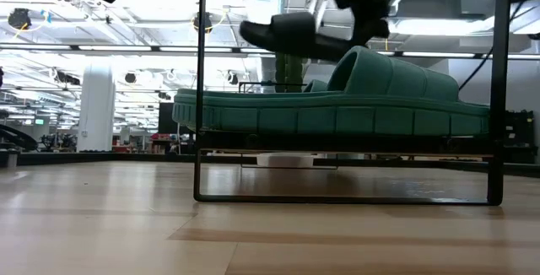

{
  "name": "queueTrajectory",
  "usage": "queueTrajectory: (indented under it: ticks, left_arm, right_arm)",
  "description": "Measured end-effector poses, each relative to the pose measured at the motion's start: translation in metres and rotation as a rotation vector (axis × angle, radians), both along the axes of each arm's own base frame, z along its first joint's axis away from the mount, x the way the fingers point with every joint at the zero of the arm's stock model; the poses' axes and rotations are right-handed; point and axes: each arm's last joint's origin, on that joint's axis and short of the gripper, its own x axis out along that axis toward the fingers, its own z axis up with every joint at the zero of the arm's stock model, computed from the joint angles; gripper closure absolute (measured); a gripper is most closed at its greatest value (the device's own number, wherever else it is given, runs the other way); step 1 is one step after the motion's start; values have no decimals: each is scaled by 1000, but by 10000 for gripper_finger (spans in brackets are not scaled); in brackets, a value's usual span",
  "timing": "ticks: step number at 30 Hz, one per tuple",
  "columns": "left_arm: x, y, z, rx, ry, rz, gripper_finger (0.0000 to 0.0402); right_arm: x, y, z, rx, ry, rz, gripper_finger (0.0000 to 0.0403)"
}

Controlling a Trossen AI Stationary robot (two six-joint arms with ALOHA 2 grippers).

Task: Pick and place slides into the shelf
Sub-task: Put the black slipper on the shelf

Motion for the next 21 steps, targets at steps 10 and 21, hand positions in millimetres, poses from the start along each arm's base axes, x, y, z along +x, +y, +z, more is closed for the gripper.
queueTrajectory:
  ticks: [10, 21]
  left_arm:
    - [0, 0, 0, -8, -2, 3, 401]
    - [0, 0, 0, -20, -3, 6, 401]
  right_arm:
    - [31, -26, -30, 54, 34, -23, 402]
    - [48, -35, -48, 58, 39, -58, 402]
